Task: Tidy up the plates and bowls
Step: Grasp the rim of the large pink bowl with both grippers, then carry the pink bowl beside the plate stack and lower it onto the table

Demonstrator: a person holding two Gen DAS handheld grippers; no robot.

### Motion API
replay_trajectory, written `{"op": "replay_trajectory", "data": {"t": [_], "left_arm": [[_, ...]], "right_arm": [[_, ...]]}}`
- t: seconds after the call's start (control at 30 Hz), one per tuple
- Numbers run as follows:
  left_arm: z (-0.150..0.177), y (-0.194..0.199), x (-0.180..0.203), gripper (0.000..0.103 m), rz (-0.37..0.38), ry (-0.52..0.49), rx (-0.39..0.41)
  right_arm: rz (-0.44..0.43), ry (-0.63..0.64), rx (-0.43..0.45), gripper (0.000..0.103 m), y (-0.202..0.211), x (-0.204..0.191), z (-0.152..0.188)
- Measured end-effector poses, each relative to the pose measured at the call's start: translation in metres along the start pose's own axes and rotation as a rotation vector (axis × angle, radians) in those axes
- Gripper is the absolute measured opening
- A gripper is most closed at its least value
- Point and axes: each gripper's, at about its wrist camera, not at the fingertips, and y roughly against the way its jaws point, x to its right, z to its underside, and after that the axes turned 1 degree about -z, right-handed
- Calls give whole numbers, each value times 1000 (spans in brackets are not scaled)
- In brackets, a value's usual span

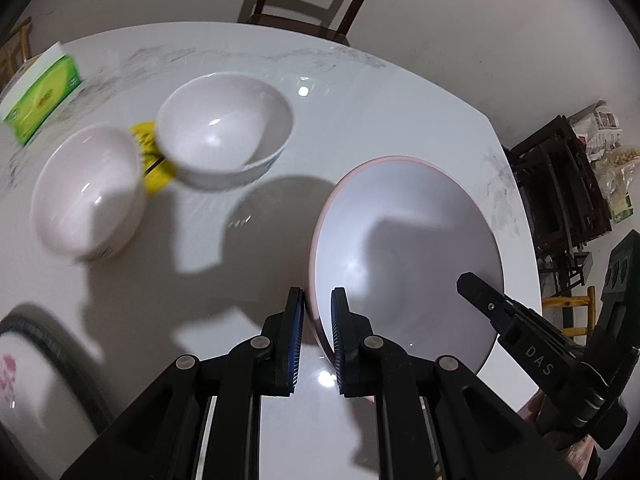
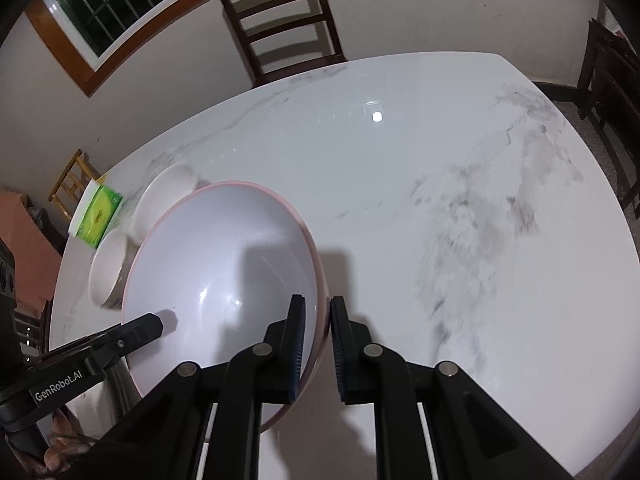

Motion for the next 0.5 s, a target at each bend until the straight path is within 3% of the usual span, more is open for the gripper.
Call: {"op": "replay_trajectory", "data": {"t": [0.5], "left_arm": [[75,48,-59,11,-13,65,9]], "right_arm": [[-47,53,-40,14,20,-53,72]]}}
